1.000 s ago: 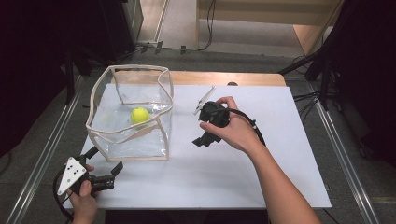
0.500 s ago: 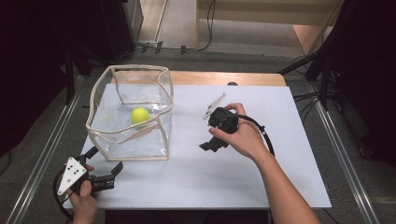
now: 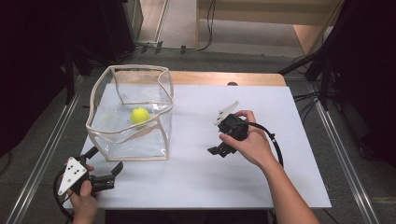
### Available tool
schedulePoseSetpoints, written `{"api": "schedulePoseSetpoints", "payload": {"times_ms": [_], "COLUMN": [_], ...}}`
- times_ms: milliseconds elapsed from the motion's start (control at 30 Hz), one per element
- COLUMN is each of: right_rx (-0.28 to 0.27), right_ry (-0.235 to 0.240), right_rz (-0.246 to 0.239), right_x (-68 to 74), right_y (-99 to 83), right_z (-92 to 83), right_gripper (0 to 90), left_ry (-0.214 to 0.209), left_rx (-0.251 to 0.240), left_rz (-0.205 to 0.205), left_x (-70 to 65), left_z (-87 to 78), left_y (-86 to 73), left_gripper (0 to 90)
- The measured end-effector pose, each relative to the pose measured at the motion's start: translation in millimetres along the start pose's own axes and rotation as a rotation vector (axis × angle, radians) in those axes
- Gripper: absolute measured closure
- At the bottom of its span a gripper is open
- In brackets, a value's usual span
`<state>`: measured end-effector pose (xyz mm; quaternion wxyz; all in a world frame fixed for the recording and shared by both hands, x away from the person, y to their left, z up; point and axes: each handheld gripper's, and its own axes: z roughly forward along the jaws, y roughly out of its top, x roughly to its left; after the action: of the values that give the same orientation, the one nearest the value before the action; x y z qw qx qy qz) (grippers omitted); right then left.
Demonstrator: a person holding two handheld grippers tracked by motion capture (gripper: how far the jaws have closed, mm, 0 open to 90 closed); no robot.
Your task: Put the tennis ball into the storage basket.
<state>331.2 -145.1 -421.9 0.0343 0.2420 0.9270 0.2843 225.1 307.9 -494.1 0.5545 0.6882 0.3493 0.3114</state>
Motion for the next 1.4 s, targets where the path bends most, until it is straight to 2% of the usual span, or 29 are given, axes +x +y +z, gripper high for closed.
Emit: {"api": "schedulePoseSetpoints", "payload": {"times_ms": [633,1167,1400], "right_rx": [-0.098,-0.192,-0.226], "right_ry": [-0.043,-0.094,-0.1], "right_rz": [0.064,0.138,0.175], "right_x": [-4.8,-7.4,-9.1], "right_y": [-42.4,-84.7,-104.9], "right_z": [-12.6,-23.9,-26.1], "right_gripper": [0.0,0.0,0.0], "left_ry": [0.004,0.007,0.011], "left_rx": [0.004,0.005,0.006], "left_rz": [0.004,0.004,0.004], "left_x": [-0.3,-0.1,-0.5], "left_z": [0.2,0.2,0.6], "left_y": [0.0,-0.1,-0.1], "left_gripper": [0.0,0.0,0.0]}}
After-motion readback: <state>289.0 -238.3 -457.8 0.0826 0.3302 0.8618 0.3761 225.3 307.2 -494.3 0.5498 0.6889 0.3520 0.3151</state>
